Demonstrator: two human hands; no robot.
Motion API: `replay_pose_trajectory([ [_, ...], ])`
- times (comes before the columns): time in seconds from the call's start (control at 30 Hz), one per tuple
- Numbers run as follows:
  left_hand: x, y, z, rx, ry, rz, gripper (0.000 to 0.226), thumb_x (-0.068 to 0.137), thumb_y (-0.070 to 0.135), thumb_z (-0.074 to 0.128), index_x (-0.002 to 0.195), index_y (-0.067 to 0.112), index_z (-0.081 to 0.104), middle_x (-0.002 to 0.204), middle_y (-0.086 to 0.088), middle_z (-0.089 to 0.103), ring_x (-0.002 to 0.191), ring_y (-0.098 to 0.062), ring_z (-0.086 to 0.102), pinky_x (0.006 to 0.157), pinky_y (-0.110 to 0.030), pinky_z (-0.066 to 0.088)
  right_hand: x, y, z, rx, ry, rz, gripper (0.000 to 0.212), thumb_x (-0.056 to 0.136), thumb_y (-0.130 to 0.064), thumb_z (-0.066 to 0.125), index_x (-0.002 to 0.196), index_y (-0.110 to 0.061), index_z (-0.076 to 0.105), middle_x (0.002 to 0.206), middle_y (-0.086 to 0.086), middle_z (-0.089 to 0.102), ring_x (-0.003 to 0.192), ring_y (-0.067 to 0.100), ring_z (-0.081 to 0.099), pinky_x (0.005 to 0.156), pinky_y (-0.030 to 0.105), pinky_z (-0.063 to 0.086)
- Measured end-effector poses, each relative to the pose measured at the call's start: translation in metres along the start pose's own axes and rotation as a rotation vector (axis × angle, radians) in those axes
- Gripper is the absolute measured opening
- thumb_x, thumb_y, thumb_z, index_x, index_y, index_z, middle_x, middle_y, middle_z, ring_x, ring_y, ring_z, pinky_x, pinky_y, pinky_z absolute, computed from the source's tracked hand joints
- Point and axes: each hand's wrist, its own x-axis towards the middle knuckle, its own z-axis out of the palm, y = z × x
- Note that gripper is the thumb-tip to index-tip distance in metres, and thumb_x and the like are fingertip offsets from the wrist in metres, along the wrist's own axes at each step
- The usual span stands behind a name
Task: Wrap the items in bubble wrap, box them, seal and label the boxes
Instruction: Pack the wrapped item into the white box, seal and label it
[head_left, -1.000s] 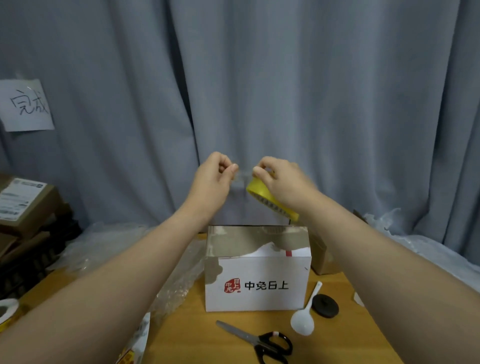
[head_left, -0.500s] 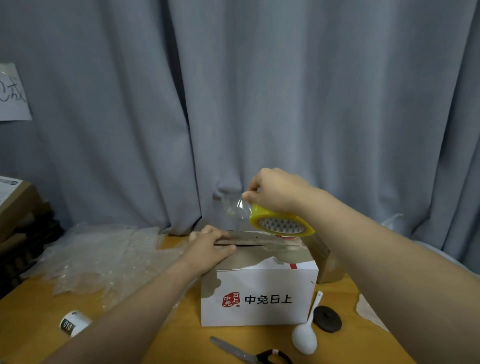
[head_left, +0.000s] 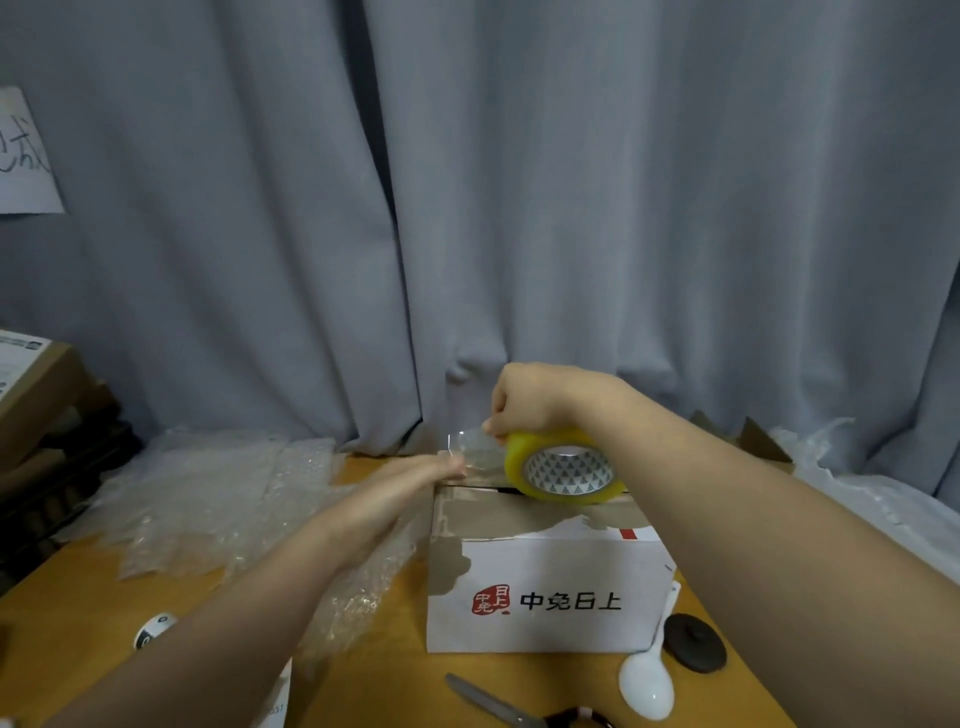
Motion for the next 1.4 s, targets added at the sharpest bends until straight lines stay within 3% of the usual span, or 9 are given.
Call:
replay_pose_trajectory([
  [0.13, 0.007, 0.003, 0.007, -0.070, 0.212, -0.056, 0.032, 0.086, 0.043, 0.061, 0.086, 0.012, 0.070, 0.097, 0.006, 0.070, 0.094, -0.005, 0.060, 0.080, -0.021, 0.038, 0.011, -0.012, 0.001, -0.107, -0.056, -0.004, 0.030, 0.090, -0.040, 0.059, 0.101, -0.014, 0.070, 0.091, 0.003, 0.063, 0.083, 0.023, 0.057, 0.071, 0.031, 0.044],
  [0.3, 0.015, 0.007, 0.010, -0.093, 0.357, -0.055, 0.016, 0.093, 0.015, 0.057, 0.077, 0.011, 0.055, 0.071, -0.001, 0.057, 0.067, -0.011, 0.055, 0.070, -0.022, 0.047, 0.007, -0.007, 0.001, -0.025, 0.140, 0.047, 0.072, 0.083, -0.066, 0.053, 0.138, -0.021, 0.037, 0.138, 0.000, 0.050, 0.124, 0.026, 0.049, 0.090, 0.037, 0.039],
  [0.47, 0.016, -0.001, 0.001, -0.297, 0.441, -0.166, 0.015, 0.098, 0.018, 0.049, 0.100, 0.003, 0.054, 0.095, -0.016, 0.060, 0.075, -0.020, 0.061, 0.066, -0.027, 0.056, -0.007, 0.019, 0.028, 0.612, 0.378, 0.029, 0.050, 0.078, -0.064, 0.062, 0.072, -0.016, 0.053, 0.073, 0.002, 0.054, 0.071, 0.018, 0.053, 0.064, 0.031, 0.041],
  [0.6, 0.012, -0.002, 0.006, -0.204, 0.430, -0.144, 0.022, 0.101, 0.020, 0.042, 0.107, 0.000, 0.050, 0.080, -0.013, 0.062, 0.068, -0.018, 0.060, 0.057, -0.022, 0.054, -0.018, 0.022, 0.052, 1.051, 0.491, 0.039, 0.057, 0.066, -0.065, 0.071, 0.069, -0.011, 0.053, 0.066, 0.010, 0.037, 0.059, 0.018, 0.041, 0.060, 0.031, 0.035],
  [0.87, 0.002, -0.007, -0.007, -0.132, 0.605, -0.130, 0.023, 0.100, 0.010, 0.033, 0.113, -0.004, 0.047, 0.076, -0.014, 0.053, 0.060, -0.025, 0.061, 0.047, -0.026, 0.055, -0.012, 0.016, 0.005, 0.303, 0.304, 0.165, 0.057, 0.074, -0.063, 0.067, 0.059, -0.014, 0.042, 0.059, 0.001, 0.043, 0.062, 0.023, 0.048, 0.052, 0.029, 0.031],
  [1.07, -0.002, -0.008, -0.007, -0.140, 0.567, -0.177, 0.026, 0.099, 0.019, 0.042, 0.109, -0.004, 0.050, 0.073, -0.013, 0.047, 0.054, -0.024, 0.056, 0.039, -0.023, 0.052, -0.009, 0.006, 0.005, 0.113, 0.200, 0.217, 0.054, 0.069, -0.068, 0.068, 0.066, -0.020, 0.043, 0.070, -0.001, 0.048, 0.076, 0.026, 0.053, 0.062, 0.030, 0.036],
  [1.23, -0.003, -0.019, -0.005, -0.095, 0.517, -0.210, 0.025, 0.090, 0.034, 0.061, 0.083, 0.013, 0.049, 0.075, -0.007, 0.050, 0.056, -0.017, 0.056, 0.045, -0.023, 0.052, -0.002, -0.016, 0.004, -0.051, 0.213, 0.230, 0.030, 0.083, -0.042, 0.065, 0.092, -0.020, 0.046, 0.085, -0.002, 0.048, 0.087, 0.024, 0.049, 0.072, 0.032, 0.036],
  [1.3, 0.000, -0.023, -0.005, -0.094, 0.524, -0.230, 0.029, 0.090, 0.035, 0.062, 0.089, 0.008, 0.051, 0.075, -0.007, 0.051, 0.057, -0.016, 0.055, 0.041, -0.021, 0.050, 0.000, -0.024, 0.005, -0.119, 0.240, 0.215, 0.018, 0.087, -0.027, 0.060, 0.096, -0.024, 0.044, 0.082, -0.003, 0.044, 0.085, 0.024, 0.046, 0.074, 0.031, 0.035],
  [1.4, 0.002, -0.028, -0.006, -0.069, 0.541, -0.249, 0.037, 0.090, 0.036, 0.061, 0.106, 0.003, 0.053, 0.077, -0.006, 0.052, 0.057, -0.015, 0.056, 0.041, -0.021, 0.047, 0.003, -0.031, 0.012, -0.193, 0.279, 0.204, 0.026, 0.089, -0.016, 0.054, 0.115, -0.018, 0.053, 0.111, 0.002, 0.057, 0.099, 0.028, 0.055, 0.076, 0.031, 0.034],
])
